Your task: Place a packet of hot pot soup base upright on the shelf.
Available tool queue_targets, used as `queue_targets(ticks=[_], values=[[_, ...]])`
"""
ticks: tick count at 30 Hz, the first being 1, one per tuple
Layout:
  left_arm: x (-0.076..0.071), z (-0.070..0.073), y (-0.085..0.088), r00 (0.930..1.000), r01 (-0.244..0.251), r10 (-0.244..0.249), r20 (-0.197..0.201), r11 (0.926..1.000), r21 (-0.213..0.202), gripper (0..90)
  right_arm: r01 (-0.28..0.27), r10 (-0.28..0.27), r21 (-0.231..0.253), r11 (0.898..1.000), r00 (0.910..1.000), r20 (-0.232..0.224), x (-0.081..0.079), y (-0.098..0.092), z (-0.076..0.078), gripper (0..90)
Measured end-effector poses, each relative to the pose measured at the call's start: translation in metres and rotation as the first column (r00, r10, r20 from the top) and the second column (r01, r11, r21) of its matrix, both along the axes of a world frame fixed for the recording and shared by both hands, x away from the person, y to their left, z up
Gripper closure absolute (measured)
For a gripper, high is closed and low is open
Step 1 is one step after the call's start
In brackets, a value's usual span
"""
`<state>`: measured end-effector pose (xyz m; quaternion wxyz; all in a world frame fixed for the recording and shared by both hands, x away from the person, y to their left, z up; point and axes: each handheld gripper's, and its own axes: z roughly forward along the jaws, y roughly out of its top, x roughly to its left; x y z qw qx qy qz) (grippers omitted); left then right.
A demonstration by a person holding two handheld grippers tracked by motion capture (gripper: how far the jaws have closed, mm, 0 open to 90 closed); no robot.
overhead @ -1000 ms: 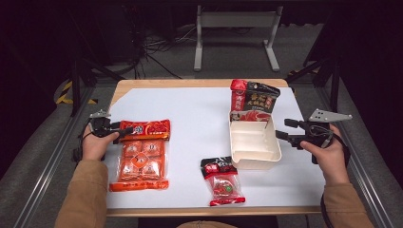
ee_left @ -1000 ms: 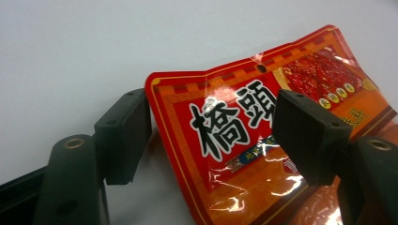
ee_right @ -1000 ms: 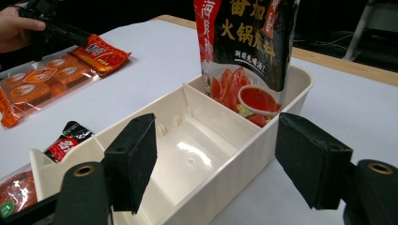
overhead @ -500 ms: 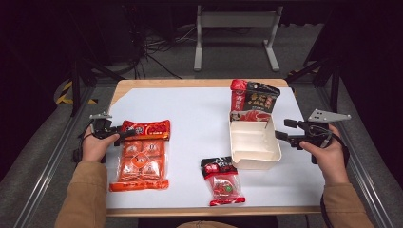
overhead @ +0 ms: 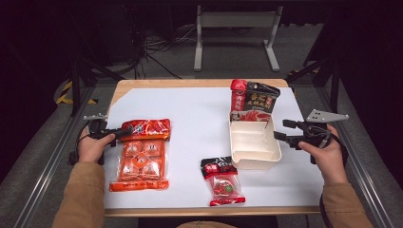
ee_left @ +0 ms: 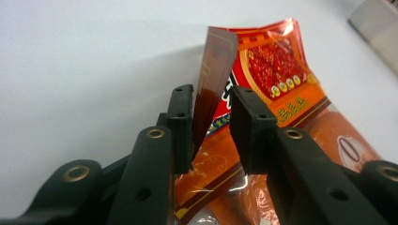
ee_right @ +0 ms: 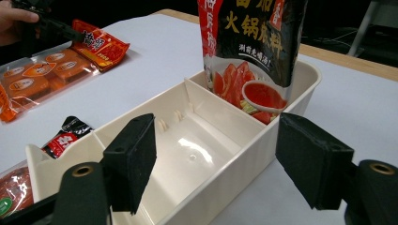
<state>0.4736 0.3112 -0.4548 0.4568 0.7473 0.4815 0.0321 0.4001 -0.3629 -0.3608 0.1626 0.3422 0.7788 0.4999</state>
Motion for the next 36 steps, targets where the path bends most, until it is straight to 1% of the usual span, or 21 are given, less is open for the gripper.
queue_targets(ticks=[1,3,5,6,7,11,12,13,15,17,18,20,23,24,25,27,29,30,31,36], values=[[0.0,0.0,-0.002,1.0,0.005,-0.005,0.001,0.9998,0.019,71.5,-0.001,0.001,-0.004,1.0,1.0,0.001,0.0,0.0,0.0,29.5],[0.001,-0.002,-0.005,0.9999,0.01,-0.009,-0.008,0.9993,0.037,72.8,-0.005,0.005,-0.006,1.0,1.0,0.0,0.0,0.001,0.0,29.5],[0.003,-0.004,-0.007,0.9997,0.024,-0.024,-0.008,0.9978,0.062,72.9,-0.008,0.008,-0.007,1.0,1.0,0.002,0.0,0.001,0.0,29.5],[0.003,-0.005,-0.009,0.9995,0.026,-0.025,-0.017,0.9976,0.063,72.9,-0.008,0.008,-0.007,1.0,1.0,0.002,0.0,0.001,0.0,29.5],[0.003,-0.005,-0.01,0.9996,0.025,-0.024,-0.014,0.9973,0.07,73.6,-0.008,0.008,-0.008,1.0,1.0,0.001,0.0,0.001,0.0,29.5],[0.003,-0.006,-0.011,0.9998,0.014,-0.013,-0.011,0.9971,0.075,80.9,-0.006,0.006,-0.009,1.0,1.0,0.003,0.0,0.001,-0.001,29.5],[0.004,-0.006,-0.01,0.9999,0.01,-0.009,-0.009,0.9965,0.083,80.9,-0.006,0.006,-0.009,1.0,1.0,0.003,0.0,0.001,-0.001,29.5],[0.004,-0.006,-0.011,1.0,0.006,-0.005,-0.007,0.9961,0.088,86.0,-0.006,0.006,-0.008,1.0,0.9999,0.01,0.0,0.001,0.0,29.7],[0.003,-0.005,-0.011,1.0,0.003,-0.002,-0.006,0.9953,0.096,87.6,-0.004,0.004,-0.005,1.0,1.0,0.009,0.0,0.001,0.001,30.5],[0.003,-0.004,-0.01,1.0,-0.003,0.003,0.001,0.9955,0.094,89.4,-0.008,0.008,-0.004,1.0,0.9999,0.014,-0.001,0.001,0.002,33.5],[0.002,-0.003,-0.009,0.9999,-0.014,0.014,0.004,0.9972,0.074,89.8,-0.01,0.01,-0.006,1.0,0.9998,0.014,-0.002,0.001,0.003,35.9],[0.001,0.0,-0.009,0.9997,-0.025,0.024,0.009,0.9982,0.054,90.0,-0.014,0.014,-0.003,1.0,0.9997,0.017,-0.003,0.0,0.005,38.8],[-0.001,0.005,-0.009,0.9995,-0.024,0.023,0.019,0.9972,0.07,90.0,-0.019,0.019,-0.001,1.0,0.9996,0.022,-0.005,0.001,0.007,42.3],[-0.003,0.007,-0.01,0.9993,-0.029,0.027,0.027,0.9973,0.068,90.0,-0.02,0.02,-0.004,1.0,0.9996,0.022,-0.005,0.001,0.008,43.7],[-0.004,0.009,-0.009,0.999,-0.03,0.027,0.034,0.9965,0.078,90.0,-0.022,0.022,-0.005,1.0,0.9995,0.02,-0.006,0.001,0.009,44.8],[-0.007,0.013,-0.01,0.9987,-0.035,0.032,0.04,0.9961,0.081,90.0,-0.024,0.024,0.0,1.0,0.9995,0.02,-0.007,0.001,0.01,46.5],[-0.009,0.018,-0.01,0.9978,-0.04,0.034,0.057,0.9951,0.09,90.0,-0.027,0.027,0.008,1.0,0.9995,0.017,-0.008,0.001,0.011,47.5],[-0.012,0.022,-0.01,0.9971,-0.046,0.041,0.064,0.9957,0.08,90.0,-0.03,0.03,0.01,1.0,0.9994,0.017,-0.008,0.002,0.012,48.5],[-0.012,0.022,-0.01,0.9971,-0.046,0.041,0.064,0.9957,0.08,90.0,-0.03,0.03,0.01,1.0,0.9994,0.017,-0.008,0.002,0.012,48.5],[-0.021,0.04,-0.012,0.9926,-0.053,0.046,0.113,0.997,0.056,90.0,-0.034,0.034,0.019,0.999,0.9993,0.016,-0.009,0.002,0.014,50.3]])
